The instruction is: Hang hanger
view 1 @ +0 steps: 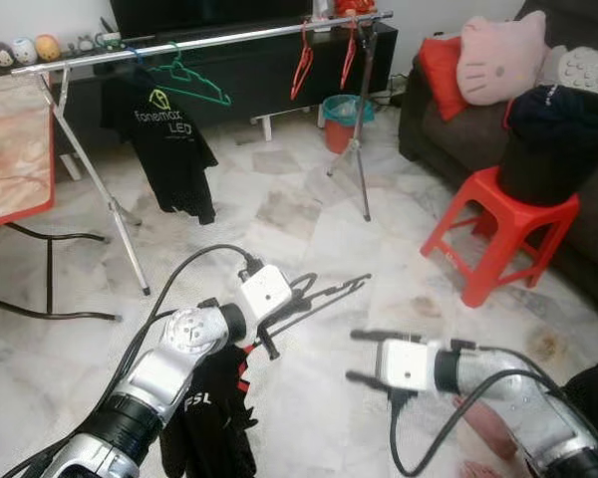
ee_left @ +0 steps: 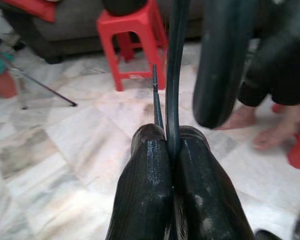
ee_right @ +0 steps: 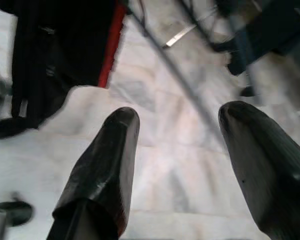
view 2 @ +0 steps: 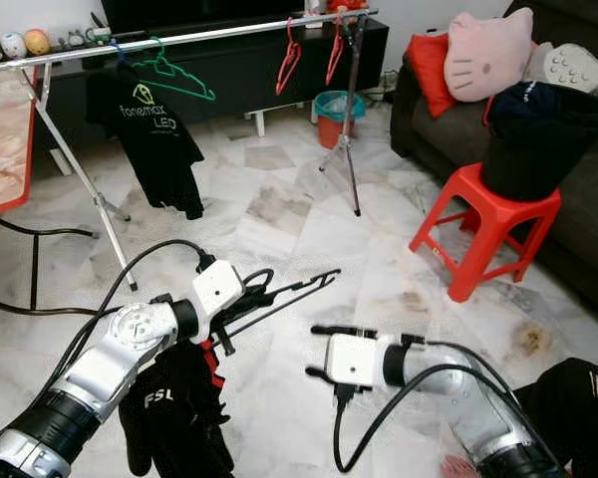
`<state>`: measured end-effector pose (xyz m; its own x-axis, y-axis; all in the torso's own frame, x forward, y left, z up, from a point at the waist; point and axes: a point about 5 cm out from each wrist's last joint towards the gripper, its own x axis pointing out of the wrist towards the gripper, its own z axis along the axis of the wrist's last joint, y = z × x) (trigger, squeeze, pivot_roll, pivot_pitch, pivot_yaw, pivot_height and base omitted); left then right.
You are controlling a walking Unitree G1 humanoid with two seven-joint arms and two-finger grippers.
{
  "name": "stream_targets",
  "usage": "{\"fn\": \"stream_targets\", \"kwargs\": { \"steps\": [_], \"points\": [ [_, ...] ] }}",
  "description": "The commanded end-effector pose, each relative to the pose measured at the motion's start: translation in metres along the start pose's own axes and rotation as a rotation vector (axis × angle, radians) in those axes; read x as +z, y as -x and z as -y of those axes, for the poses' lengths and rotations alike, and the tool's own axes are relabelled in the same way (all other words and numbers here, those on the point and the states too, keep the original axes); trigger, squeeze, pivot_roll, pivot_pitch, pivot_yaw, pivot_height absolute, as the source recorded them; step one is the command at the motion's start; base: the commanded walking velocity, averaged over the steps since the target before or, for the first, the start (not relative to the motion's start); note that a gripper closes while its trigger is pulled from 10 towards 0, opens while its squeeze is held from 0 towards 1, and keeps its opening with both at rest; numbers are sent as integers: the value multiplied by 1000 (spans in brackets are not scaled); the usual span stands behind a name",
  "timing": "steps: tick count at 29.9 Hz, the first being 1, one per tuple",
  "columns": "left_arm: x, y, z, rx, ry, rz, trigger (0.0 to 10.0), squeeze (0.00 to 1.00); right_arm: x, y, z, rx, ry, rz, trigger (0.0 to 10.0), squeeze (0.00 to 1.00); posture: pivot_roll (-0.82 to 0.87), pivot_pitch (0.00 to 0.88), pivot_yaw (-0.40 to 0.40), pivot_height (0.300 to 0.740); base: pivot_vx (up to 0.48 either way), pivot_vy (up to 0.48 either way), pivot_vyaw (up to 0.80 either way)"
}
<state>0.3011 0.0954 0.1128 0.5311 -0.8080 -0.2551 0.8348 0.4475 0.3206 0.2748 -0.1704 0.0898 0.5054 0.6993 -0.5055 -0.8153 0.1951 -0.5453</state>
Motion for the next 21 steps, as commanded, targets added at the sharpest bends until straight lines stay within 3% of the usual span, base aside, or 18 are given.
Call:
{"fn": "stream_targets", "kwargs": {
  "steps": [1, 5, 13, 21],
  "points": [
    [0, 6, 2, -46, -20, -3, 10000, 0, -4, 2, -1, 17, 21, -27, 10000, 0, -78, 14, -2, 740, 0, 0, 0],
    [-2, 12, 5, -98, -40, -20, 10000, 0, -5, -1, 0, 26, 67, -54, 10000, 0, -69, 6, -1, 740, 0, 0, 0],
    [-3, 31, 13, -255, -82, -68, 10000, 0, 6, -7, -2, 46, 61, 28, 10000, 0, -66, 13, 9, 740, 0, 0, 0],
    [13, 37, 20, -369, -93, -29, 10000, 0, 19, -6, 4, 36, -27, 151, 10000, 0, -64, 32, 14, 740, 0, 0, 0]
  ]
}}
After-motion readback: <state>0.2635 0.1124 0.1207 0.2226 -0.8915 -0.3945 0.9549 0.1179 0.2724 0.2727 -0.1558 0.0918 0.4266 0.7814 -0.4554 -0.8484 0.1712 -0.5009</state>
